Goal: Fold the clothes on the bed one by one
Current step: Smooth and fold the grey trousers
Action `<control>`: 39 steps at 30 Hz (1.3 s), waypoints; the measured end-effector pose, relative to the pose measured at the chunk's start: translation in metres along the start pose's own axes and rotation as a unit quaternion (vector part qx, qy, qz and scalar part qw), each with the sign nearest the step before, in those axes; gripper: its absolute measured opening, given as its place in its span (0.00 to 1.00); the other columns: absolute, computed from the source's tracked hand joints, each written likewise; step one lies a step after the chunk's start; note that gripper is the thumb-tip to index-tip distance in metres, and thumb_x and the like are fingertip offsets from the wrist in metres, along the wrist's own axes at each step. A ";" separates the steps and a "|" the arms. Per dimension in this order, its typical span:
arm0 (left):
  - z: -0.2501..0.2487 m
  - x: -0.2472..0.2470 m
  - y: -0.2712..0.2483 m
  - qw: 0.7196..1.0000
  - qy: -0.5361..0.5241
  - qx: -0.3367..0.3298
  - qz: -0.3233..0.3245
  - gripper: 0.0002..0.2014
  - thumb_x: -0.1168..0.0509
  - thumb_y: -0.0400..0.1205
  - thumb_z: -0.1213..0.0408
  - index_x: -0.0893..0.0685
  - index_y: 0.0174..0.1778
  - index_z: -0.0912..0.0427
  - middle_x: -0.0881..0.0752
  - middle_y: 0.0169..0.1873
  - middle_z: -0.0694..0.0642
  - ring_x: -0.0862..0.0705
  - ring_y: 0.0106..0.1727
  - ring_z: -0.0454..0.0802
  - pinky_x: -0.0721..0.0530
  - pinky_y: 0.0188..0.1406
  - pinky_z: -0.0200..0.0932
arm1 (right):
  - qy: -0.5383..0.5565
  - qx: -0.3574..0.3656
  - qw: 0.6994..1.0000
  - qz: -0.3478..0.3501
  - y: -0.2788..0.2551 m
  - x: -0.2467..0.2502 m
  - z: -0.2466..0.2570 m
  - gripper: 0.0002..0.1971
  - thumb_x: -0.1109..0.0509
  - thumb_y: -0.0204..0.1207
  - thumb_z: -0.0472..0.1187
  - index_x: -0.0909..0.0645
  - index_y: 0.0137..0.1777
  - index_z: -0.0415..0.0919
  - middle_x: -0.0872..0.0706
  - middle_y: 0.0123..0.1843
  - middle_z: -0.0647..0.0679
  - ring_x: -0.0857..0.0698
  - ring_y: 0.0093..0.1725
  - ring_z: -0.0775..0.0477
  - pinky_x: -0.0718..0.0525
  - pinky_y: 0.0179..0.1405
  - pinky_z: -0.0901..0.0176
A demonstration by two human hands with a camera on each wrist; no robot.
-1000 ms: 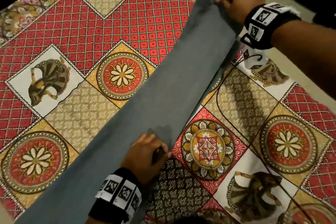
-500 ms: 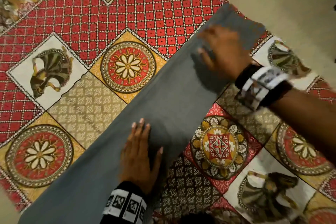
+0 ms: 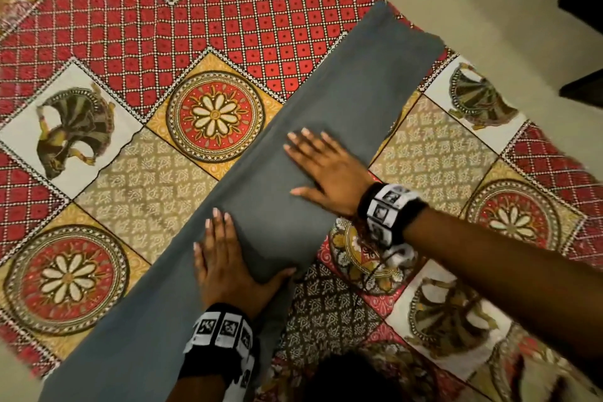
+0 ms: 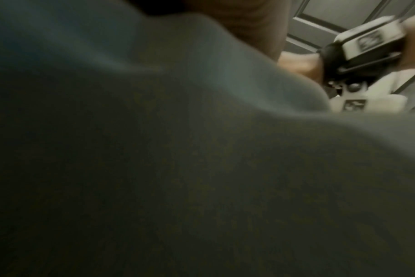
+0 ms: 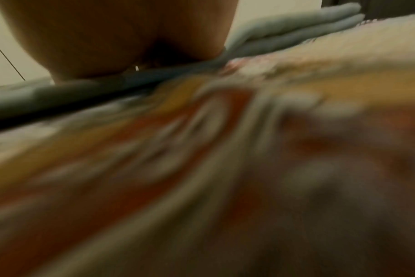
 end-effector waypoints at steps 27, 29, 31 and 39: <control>0.179 0.012 -0.100 0.997 0.014 0.054 0.048 0.44 0.54 0.82 0.32 0.57 0.89 0.53 0.61 0.87 0.47 0.68 0.85 0.39 0.61 0.87 0.51 | 0.197 0.078 0.975 0.062 -0.028 -0.038 0.230 0.36 0.38 0.84 0.56 0.38 0.87 0.38 0.42 0.90 0.43 0.48 0.90 0.39 0.43 0.86 0.35; 0.189 0.018 -0.103 0.997 0.029 0.027 0.061 0.44 0.54 0.82 0.32 0.58 0.88 0.52 0.64 0.87 0.46 0.67 0.86 0.41 0.69 0.84 0.43 | 0.146 0.094 0.983 0.060 -0.017 -0.043 0.195 0.40 0.39 0.83 0.60 0.43 0.89 0.40 0.43 0.90 0.45 0.48 0.90 0.41 0.46 0.87 0.39; 0.206 0.021 -0.110 0.997 0.029 0.009 0.073 0.45 0.55 0.81 0.29 0.61 0.88 0.51 0.67 0.86 0.44 0.68 0.86 0.42 0.71 0.83 0.41 | 0.081 0.093 0.991 0.058 -0.007 -0.032 0.145 0.43 0.43 0.82 0.66 0.46 0.90 0.43 0.46 0.91 0.47 0.50 0.90 0.44 0.52 0.87 0.42; 0.265 0.057 -0.083 0.986 -0.071 -0.043 0.143 0.60 0.56 0.67 0.15 0.57 0.88 0.53 0.50 0.87 0.50 0.48 0.87 0.50 0.52 0.84 0.48 | 0.048 -0.291 0.955 -0.007 0.012 0.027 -0.017 0.49 0.55 0.79 0.77 0.55 0.90 0.44 0.55 0.92 0.45 0.54 0.90 0.40 0.54 0.88 0.33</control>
Point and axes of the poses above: each hand's wrist, its own y-axis towards the middle knuckle, its own x-axis out of the back of the hand, z = x × y, the point moved 1 cm from there along y, towards the middle knuckle
